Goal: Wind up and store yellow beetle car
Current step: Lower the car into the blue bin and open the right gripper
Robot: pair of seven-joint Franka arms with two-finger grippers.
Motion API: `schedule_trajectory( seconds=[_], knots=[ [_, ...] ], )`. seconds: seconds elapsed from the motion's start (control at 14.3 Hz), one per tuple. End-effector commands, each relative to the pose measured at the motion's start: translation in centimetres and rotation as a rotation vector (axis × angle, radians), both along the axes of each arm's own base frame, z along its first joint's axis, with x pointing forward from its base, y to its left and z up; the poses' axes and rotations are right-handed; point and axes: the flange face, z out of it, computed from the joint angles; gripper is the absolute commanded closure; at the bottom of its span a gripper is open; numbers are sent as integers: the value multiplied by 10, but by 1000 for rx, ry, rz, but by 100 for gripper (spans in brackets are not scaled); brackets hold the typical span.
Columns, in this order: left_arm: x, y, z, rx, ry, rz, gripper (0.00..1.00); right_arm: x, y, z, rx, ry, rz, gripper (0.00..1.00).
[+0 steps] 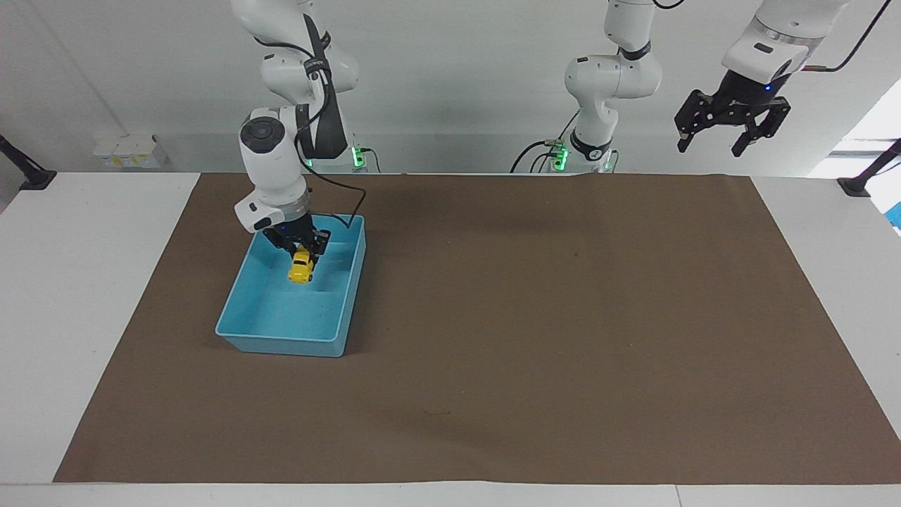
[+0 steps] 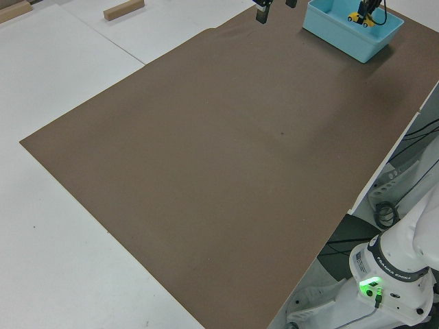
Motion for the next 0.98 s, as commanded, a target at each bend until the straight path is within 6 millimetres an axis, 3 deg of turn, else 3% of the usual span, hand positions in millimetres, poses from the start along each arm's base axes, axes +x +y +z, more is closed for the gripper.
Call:
schedule_trajectory(
  seconds=[0.0,0.28,0.42,0.49,0.56,0.7,0.91],
  knots=[
    [-2,5,6,1,8,2,0,-14,-19,-11,18,-23,30,100],
    [-2,5,6,1,8,2,0,-32,-19,-51,28,-65,51,100],
    [-2,5,6,1,8,2,0,-34,-18,-60,29,-59,57,100],
    [-2,5,6,1,8,3,0,-33,-15,-60,29,-60,60,62],
    [-2,5,6,1,8,2,0,-32,-13,-62,30,-56,60,1],
    [-2,5,6,1,8,3,0,-28,-8,-52,30,-71,67,0],
    [-2,5,6,1,8,2,0,-1,-12,-14,22,-57,66,0]
  ],
)
